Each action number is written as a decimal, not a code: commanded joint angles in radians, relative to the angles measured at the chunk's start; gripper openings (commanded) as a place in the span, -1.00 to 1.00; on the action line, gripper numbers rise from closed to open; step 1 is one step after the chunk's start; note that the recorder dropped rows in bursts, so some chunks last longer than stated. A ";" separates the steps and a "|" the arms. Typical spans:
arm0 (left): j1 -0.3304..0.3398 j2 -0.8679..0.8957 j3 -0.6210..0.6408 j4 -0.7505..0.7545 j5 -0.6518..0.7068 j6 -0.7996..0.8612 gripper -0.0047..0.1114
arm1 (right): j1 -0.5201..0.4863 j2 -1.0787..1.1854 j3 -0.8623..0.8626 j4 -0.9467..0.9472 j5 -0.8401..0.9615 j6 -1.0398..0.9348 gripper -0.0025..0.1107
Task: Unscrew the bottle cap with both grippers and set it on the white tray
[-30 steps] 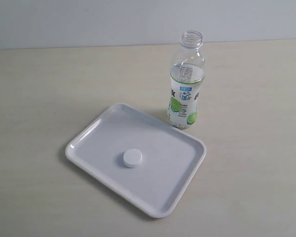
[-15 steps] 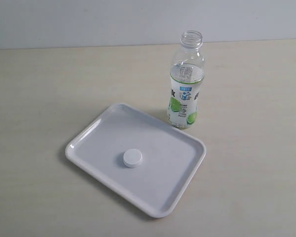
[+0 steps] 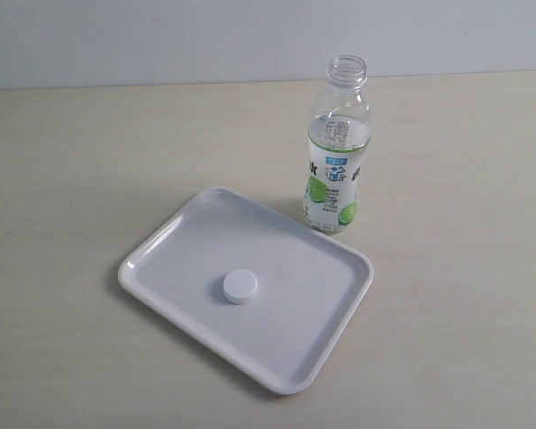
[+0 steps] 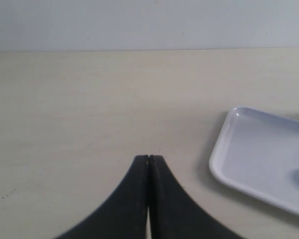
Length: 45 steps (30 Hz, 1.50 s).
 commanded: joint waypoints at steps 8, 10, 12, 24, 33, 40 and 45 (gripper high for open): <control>0.002 -0.007 0.003 -0.009 -0.010 -0.002 -0.92 | -0.006 -0.007 0.004 -0.005 0.070 0.008 -0.96; 0.002 -0.007 0.003 -0.009 -0.010 -0.002 -0.92 | -0.006 -0.007 0.004 -0.005 0.070 0.008 -0.96; 0.002 -0.007 0.003 -0.009 -0.010 -0.002 -0.92 | -0.006 -0.007 0.004 -0.005 0.070 0.008 -0.96; 0.002 -0.007 0.003 -0.009 -0.010 -0.002 -0.92 | -0.006 -0.007 0.004 -0.005 0.070 0.008 -0.96; 0.002 -0.007 0.003 -0.009 -0.010 -0.002 -0.92 | -0.006 -0.007 0.004 -0.005 0.070 0.008 -0.96; 0.002 -0.007 0.003 -0.009 -0.010 -0.002 -0.92 | -0.006 -0.007 0.004 -0.005 0.070 0.008 -0.96; 0.002 -0.007 0.003 -0.009 -0.010 -0.002 -0.92 | -0.006 -0.007 0.004 -0.005 0.070 0.008 -0.96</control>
